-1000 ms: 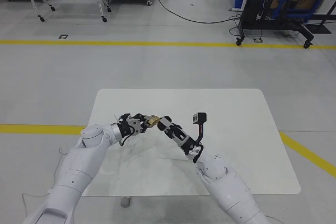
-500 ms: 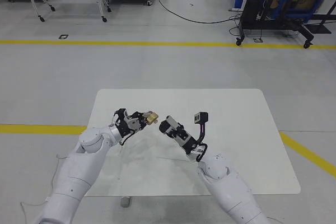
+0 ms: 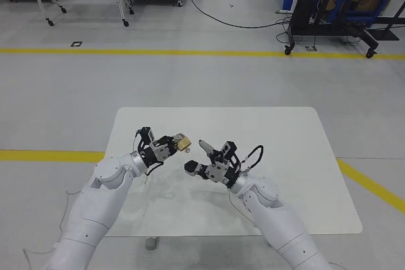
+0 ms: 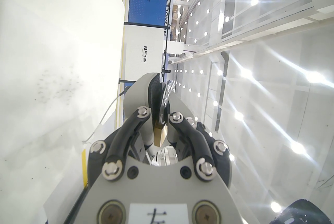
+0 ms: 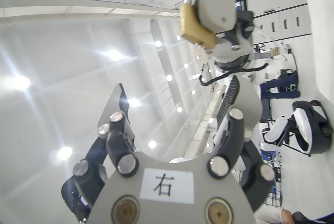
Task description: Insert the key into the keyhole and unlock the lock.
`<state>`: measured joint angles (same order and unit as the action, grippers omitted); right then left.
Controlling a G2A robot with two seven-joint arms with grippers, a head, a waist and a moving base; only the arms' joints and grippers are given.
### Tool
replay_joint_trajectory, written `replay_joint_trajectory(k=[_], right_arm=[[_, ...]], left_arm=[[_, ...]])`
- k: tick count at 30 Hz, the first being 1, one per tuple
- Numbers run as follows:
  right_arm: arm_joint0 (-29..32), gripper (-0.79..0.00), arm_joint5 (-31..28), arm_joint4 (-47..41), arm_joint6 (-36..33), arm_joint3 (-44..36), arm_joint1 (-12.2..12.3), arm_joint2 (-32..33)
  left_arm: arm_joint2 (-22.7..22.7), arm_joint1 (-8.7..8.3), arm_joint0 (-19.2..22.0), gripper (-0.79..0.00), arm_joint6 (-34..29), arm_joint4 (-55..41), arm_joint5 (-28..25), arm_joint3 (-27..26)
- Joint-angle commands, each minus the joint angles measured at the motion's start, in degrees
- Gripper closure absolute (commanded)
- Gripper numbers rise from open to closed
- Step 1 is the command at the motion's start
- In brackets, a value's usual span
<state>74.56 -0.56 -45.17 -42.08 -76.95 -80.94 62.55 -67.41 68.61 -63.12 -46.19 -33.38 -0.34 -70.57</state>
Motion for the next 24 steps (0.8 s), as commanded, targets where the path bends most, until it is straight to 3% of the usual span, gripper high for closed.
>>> replay_joint_trajectory(k=[1, 5, 10, 16, 24], right_arm=[[-0.38, -0.280, 0.57, 0.97, 0.45, 0.30, -0.03, -0.60], [-0.78, -0.308, 1.14, 2.57, 1.40, 0.60, -0.01, -1.27], [-0.90, -0.249, 1.08, 2.77, 1.73, 0.64, 0.01, -1.47], [-1.06, -0.259, 0.70, 3.77, 3.39, 0.92, 0.05, -1.52], [-1.23, -0.212, -0.59, 4.42, 4.99, 1.19, 0.00, -1.67]], left_arm=[[-0.05, -0.02, -0.05, 0.000, 0.02, 0.31, -0.03, -0.09], [-0.06, -0.03, -0.10, 0.000, 0.00, 0.76, -0.10, -0.26], [0.08, -0.02, -0.09, 0.000, 0.03, 1.49, -0.12, -0.42], [0.25, -0.01, -0.19, 0.000, 0.17, 2.46, -0.58, -0.68], [0.41, 0.01, -0.35, 0.000, 0.01, 3.13, -0.76, -1.03]])
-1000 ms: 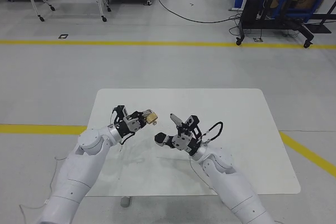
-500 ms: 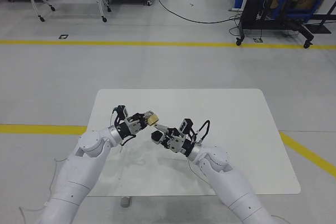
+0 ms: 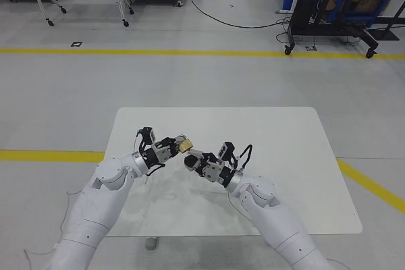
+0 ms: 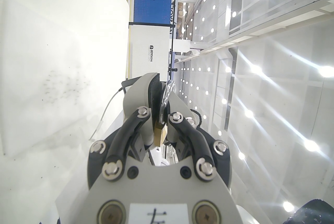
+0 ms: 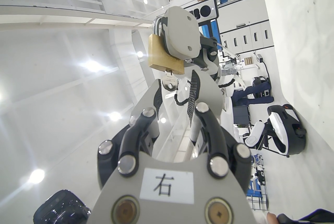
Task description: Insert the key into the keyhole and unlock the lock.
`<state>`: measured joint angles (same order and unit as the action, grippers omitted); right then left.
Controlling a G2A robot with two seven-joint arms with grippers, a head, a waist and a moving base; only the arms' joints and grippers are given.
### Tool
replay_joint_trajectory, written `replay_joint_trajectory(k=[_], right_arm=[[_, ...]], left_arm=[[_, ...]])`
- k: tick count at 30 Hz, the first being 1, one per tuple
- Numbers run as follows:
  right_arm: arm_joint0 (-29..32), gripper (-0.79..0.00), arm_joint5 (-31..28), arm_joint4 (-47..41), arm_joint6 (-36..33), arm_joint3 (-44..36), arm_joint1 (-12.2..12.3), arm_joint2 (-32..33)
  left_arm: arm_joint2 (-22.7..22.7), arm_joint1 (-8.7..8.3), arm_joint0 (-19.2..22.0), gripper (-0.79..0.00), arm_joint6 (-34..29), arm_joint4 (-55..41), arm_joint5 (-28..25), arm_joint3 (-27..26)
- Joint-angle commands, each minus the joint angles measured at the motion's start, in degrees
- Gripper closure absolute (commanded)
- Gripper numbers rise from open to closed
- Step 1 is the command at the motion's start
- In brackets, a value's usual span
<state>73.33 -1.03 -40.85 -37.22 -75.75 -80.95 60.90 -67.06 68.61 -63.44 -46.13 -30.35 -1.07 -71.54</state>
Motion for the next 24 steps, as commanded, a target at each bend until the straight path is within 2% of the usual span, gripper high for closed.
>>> replay_joint_trajectory(k=[1, 3, 4, 18, 21, 24], right_arm=[[0.01, -0.197, -0.16, 0.10, 0.17, -0.02, 0.00, -0.04], [-0.07, -0.145, -0.10, 0.35, 0.41, 0.13, 0.04, 0.04], [-0.10, 0.000, -0.06, 0.46, 0.48, 0.14, 0.06, 0.07], [0.30, 0.000, 0.24, -0.97, 1.23, -0.32, 0.08, 0.32], [0.35, 0.000, 1.36, -4.41, 1.01, 0.13, -0.16, 0.29], [0.25, 0.000, 5.16, -13.29, 0.56, 1.37, -0.64, 0.94]], left_arm=[[0.09, 0.02, -0.04, 0.000, -0.06, 0.16, -0.05, -0.12], [0.15, 0.03, -0.07, 0.000, -0.13, 0.30, -0.08, -0.16], [0.15, 0.03, -0.06, 0.000, -0.16, 0.33, -0.07, -0.15], [0.29, 0.10, -0.58, 0.000, 0.75, 1.47, -1.33, -0.83], [0.20, 0.07, -0.88, 0.000, 1.50, 2.36, -2.13, -1.29], [-0.15, 0.01, -1.44, 0.000, 2.54, 3.22, -3.61, -2.15]])
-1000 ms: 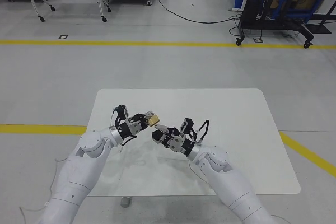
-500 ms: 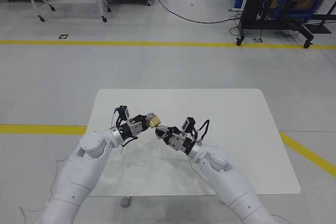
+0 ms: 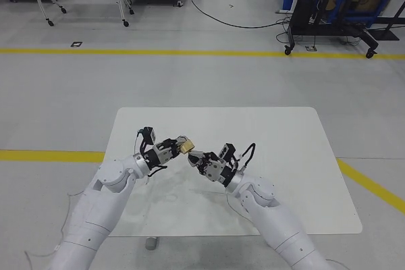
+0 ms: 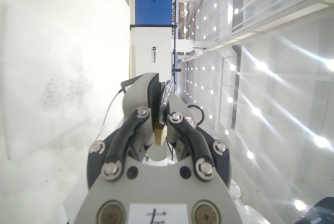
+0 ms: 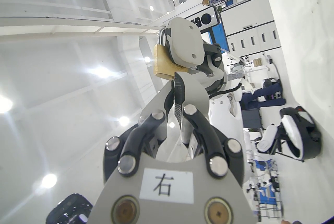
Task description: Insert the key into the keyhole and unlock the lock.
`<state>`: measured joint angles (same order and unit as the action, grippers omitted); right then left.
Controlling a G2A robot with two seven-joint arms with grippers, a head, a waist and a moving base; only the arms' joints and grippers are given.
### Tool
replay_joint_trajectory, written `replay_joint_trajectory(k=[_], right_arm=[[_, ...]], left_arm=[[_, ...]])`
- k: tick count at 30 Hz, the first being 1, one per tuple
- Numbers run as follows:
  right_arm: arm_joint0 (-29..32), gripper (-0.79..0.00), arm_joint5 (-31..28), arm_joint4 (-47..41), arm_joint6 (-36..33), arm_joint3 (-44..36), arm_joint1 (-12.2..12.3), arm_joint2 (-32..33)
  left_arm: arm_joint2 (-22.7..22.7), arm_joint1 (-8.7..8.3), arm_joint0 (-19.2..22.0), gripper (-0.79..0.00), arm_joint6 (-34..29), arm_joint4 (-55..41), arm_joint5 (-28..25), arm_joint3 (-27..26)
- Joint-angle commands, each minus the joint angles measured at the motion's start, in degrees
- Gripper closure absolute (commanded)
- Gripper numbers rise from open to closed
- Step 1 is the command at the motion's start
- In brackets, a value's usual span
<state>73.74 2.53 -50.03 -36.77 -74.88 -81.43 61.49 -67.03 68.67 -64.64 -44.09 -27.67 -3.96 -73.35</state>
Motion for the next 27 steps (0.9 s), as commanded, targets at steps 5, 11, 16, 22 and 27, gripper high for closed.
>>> replay_joint_trajectory(k=[5, 11, 16, 22, 27], right_arm=[[-1.38, 0.000, 8.71, -14.43, -2.19, 2.97, -0.61, 1.14], [-2.35, 0.000, 11.94, -17.81, -3.71, 4.66, -0.76, 1.26], [-2.68, 0.000, 12.38, -19.02, -4.73, 5.27, -0.86, 1.22], [-2.64, -0.785, 12.57, -18.45, -8.93, 4.70, -0.57, 1.68], [-1.14, -0.785, 7.61, -15.84, -9.33, 2.22, 0.23, 4.92]], left_arm=[[-0.42, -0.23, -1.27, 0.000, 2.84, 4.09, -2.46, -1.84], [-0.48, -0.25, -1.92, 0.000, 4.70, 6.12, -3.55, -2.84], [-0.64, -0.22, -2.28, 0.000, 5.69, 6.67, -4.25, -3.24], [-0.93, -0.17, -2.24, 0.000, 6.50, 6.38, -2.95, -2.93], [-0.87, -0.08, -1.90, 0.000, 6.80, 6.42, -2.06, -2.57]])
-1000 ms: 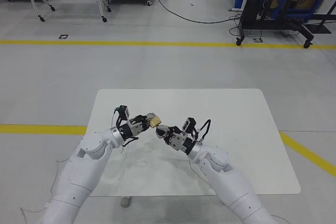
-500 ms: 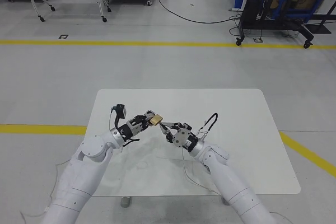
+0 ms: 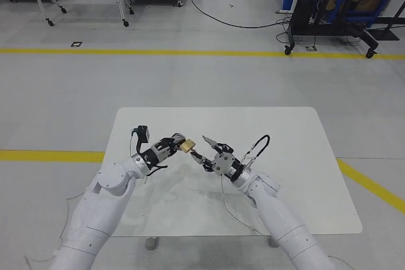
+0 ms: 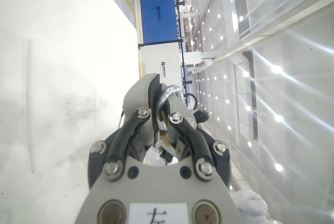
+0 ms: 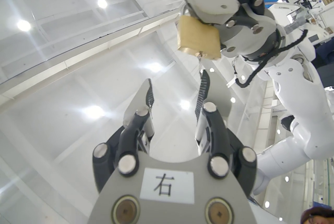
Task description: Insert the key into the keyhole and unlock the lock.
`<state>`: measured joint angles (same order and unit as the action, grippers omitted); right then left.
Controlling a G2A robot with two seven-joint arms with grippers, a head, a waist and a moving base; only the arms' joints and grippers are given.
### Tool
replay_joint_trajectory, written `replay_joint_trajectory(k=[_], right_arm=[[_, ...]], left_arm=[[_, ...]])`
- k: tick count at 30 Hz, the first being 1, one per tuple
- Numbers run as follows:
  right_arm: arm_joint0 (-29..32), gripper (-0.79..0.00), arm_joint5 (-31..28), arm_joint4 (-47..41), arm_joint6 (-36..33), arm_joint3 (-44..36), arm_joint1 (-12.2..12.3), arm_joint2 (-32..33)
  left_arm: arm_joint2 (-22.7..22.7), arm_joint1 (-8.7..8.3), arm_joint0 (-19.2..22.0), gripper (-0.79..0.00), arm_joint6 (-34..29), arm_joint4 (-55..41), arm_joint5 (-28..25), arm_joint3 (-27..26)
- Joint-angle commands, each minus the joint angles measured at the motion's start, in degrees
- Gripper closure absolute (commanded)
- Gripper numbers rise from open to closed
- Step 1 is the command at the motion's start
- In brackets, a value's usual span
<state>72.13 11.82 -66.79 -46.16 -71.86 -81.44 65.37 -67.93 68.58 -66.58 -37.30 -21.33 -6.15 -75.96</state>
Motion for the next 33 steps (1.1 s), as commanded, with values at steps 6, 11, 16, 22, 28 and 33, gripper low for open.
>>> replay_joint_trajectory(k=[6, 11, 16, 22, 28, 33], right_arm=[[6.18, -0.785, -18.37, 14.43, 4.16, -9.86, 2.01, 8.15], [14.34, -0.785, -31.80, 23.81, 8.54, -21.25, 3.29, 15.90], [18.10, -0.785, -37.84, 29.78, 11.13, -25.49, 3.58, 18.26], [18.10, -0.785, -37.84, 29.78, 11.13, -25.49, 3.58, 18.26], [18.10, -0.785, -37.84, 29.78, 11.13, -25.49, 3.58, 18.26], [18.10, -0.785, -37.84, 29.78, 11.13, -25.49, 3.58, 18.26]], left_arm=[[0.84, 0.08, 0.16, 0.000, -0.09, 2.08, 0.50, -0.15], [2.83, 0.15, 0.10, 0.000, 0.58, 7.50, 0.53, -0.91], [6.53, 0.52, 0.47, 0.000, 2.09, 14.73, 2.68, -1.40], [13.01, 1.98, 2.78, 0.000, 7.12, 22.15, 7.48, -1.21], [18.53, 3.87, 3.62, 0.000, 16.67, 28.70, 19.98, 0.12], [20.57, 4.50, 4.20, -0.099, 16.34, 31.51, 23.41, 0.77]])
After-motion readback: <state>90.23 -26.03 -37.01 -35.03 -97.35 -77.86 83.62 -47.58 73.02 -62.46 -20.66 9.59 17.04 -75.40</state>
